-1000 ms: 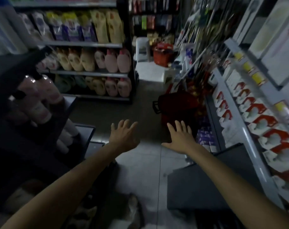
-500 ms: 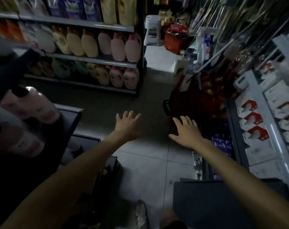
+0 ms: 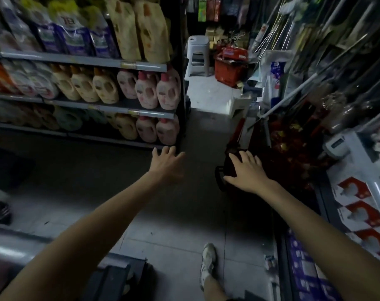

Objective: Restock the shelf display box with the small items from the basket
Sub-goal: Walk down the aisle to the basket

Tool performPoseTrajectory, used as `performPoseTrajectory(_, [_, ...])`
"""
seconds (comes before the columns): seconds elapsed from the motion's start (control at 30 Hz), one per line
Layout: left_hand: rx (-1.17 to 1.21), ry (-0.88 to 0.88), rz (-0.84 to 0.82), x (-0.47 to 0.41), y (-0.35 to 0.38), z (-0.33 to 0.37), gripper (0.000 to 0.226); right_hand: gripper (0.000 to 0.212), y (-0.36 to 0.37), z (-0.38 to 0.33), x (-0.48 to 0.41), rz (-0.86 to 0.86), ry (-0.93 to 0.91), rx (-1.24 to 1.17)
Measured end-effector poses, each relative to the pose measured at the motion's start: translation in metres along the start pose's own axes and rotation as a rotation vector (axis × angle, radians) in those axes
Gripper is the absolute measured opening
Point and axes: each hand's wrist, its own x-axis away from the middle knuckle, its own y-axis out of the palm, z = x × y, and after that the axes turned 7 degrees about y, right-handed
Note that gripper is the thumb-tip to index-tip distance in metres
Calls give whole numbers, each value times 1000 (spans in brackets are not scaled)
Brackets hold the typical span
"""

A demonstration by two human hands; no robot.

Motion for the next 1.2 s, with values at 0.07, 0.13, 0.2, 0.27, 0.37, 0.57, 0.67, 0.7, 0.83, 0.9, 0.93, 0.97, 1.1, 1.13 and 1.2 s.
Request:
performPoseTrajectory(0.07, [-11,0,-32,-42,-18,-12,83,93,-23,12,-41,-13,6,-11])
performPoseTrajectory(0.13, [-46,1,-12,-84,-34,-25,81,92,-46,23,-84,4,10,1])
performPoseTrajectory(0.2, [-37,-5,13,-121,-49,-36,79,93,-67,32,-126,9,9,2])
performPoseTrajectory(0.27, [-28,-5,26,-153,-63,-48,79,94,-83,37,-164,24,-3,14])
performPoseTrajectory(0.37, [-51,8,49,-204,-81,-69,77,93,-107,38,-220,53,-8,27])
performPoseTrajectory(0.57, [-106,70,110,-317,-103,-119,78,93,-140,27,-340,38,15,36])
performPoseTrajectory(0.67, [-105,76,108,-383,-116,-150,83,93,-161,20,-407,43,20,30])
performPoseTrajectory(0.7, [-98,81,108,-403,-124,-160,83,93,-169,16,-428,45,14,28])
performPoseTrajectory(0.83, [-45,150,103,-474,-154,-199,80,92,-201,3,-499,53,21,121])
performPoseTrajectory(0.9, [-92,202,119,-510,-167,-214,78,86,-217,-2,-526,68,58,119])
performPoseTrajectory(0.93, [-112,220,131,-527,-172,-218,78,83,-221,-2,-538,78,62,113])
performPoseTrajectory(0.97, [-116,238,140,-543,-176,-221,79,82,-225,-1,-549,91,62,124])
performPoseTrajectory(1.1, [-81,321,163,-606,-190,-216,79,84,-234,15,-603,126,63,142])
performPoseTrajectory(1.13, [-66,315,178,-622,-193,-214,77,84,-239,19,-617,116,74,136])
performPoseTrajectory(1.2, [-36,303,185,-656,-195,-213,77,84,-250,24,-645,106,99,113])
